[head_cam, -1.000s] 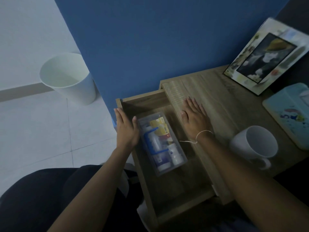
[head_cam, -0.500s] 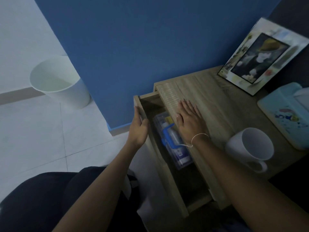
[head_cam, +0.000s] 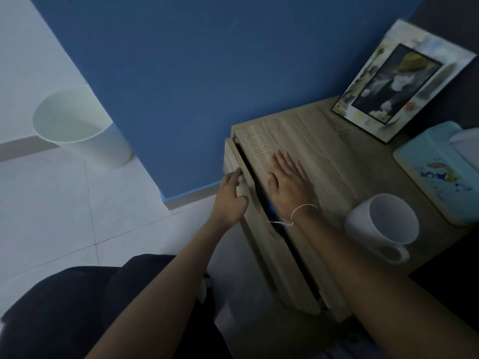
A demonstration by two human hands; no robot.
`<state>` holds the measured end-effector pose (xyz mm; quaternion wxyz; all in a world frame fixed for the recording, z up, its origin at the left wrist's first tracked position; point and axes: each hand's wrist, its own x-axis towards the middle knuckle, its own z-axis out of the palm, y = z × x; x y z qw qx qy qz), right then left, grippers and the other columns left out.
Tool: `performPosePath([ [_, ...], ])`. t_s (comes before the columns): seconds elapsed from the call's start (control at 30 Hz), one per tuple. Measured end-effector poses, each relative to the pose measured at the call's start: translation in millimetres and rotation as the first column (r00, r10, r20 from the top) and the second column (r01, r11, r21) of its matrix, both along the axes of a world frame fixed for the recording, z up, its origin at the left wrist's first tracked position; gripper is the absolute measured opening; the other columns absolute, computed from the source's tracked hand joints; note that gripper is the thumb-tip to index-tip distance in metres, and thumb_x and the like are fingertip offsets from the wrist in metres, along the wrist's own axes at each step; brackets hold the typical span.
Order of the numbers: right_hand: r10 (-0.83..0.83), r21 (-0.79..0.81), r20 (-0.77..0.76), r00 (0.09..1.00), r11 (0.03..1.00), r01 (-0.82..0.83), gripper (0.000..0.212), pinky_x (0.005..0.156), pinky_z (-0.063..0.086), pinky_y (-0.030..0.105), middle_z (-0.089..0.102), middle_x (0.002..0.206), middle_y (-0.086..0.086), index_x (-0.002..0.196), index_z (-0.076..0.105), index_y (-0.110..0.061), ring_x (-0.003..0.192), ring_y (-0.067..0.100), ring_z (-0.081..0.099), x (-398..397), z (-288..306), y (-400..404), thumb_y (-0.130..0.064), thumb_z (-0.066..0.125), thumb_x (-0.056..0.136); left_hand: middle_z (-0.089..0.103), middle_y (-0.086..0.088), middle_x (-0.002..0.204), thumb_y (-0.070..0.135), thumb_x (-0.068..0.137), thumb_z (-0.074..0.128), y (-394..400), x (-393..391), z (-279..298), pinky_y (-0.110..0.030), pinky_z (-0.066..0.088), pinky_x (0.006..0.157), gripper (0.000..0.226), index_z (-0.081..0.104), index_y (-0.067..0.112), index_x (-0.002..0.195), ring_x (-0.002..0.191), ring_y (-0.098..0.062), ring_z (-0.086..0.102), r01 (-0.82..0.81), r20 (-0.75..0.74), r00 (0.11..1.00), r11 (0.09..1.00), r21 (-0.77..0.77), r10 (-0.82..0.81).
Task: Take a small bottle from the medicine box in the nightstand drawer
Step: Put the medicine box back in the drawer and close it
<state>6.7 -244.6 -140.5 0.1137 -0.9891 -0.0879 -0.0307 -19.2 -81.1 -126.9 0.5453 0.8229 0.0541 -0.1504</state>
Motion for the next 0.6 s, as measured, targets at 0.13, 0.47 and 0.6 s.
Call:
performPosePath([
  [0.13, -0.006, 0.003, -0.001, 1.000, 1.000, 0.006, 0.052, 0.121, 0.009, 0.039, 0.022, 0.158, 0.002, 0.148, 0.023, -0.014, 0.147, 0.015, 0.012, 2, -2, 1, -0.033, 0.024, 0.100, 0.033, -0.011, 0.152, -0.012, 0.075, 0.041, -4, 5, -1, -0.040, 0.028, 0.118, 0.075, 0.030, 0.008, 0.147, 0.142, -0.025, 0.031, 0.041, 0.004, 0.999, 0.999, 0.005, -0.041],
  [0.47, -0.009, 0.008, -0.004, 1.000, 1.000, 0.009, 0.053, 0.121, 0.010, 0.040, 0.021, 0.159, 0.002, 0.149, 0.022, -0.014, 0.148, 0.015, 0.011, 2, -1, 0, -0.033, 0.025, 0.100, 0.035, -0.012, 0.152, -0.017, 0.075, 0.040, -12, 11, 0, -0.043, 0.031, 0.116, 0.075, 0.032, 0.007, 0.145, 0.141, -0.024, 0.031, 0.061, -0.005, 0.998, 0.997, -0.049, -0.062],
  [0.6, 0.002, 0.013, 0.009, 1.000, 1.000, -0.003, 0.053, 0.121, 0.012, 0.041, 0.023, 0.158, 0.004, 0.148, 0.024, -0.012, 0.147, 0.017, 0.013, 3, -3, -1, -0.034, 0.023, 0.100, 0.036, -0.011, 0.151, -0.016, 0.076, 0.040, -13, 11, -5, -0.045, 0.036, 0.113, 0.074, 0.032, 0.008, 0.146, 0.140, -0.024, 0.034, 0.062, 0.016, 0.998, 0.996, -0.064, -0.061],
])
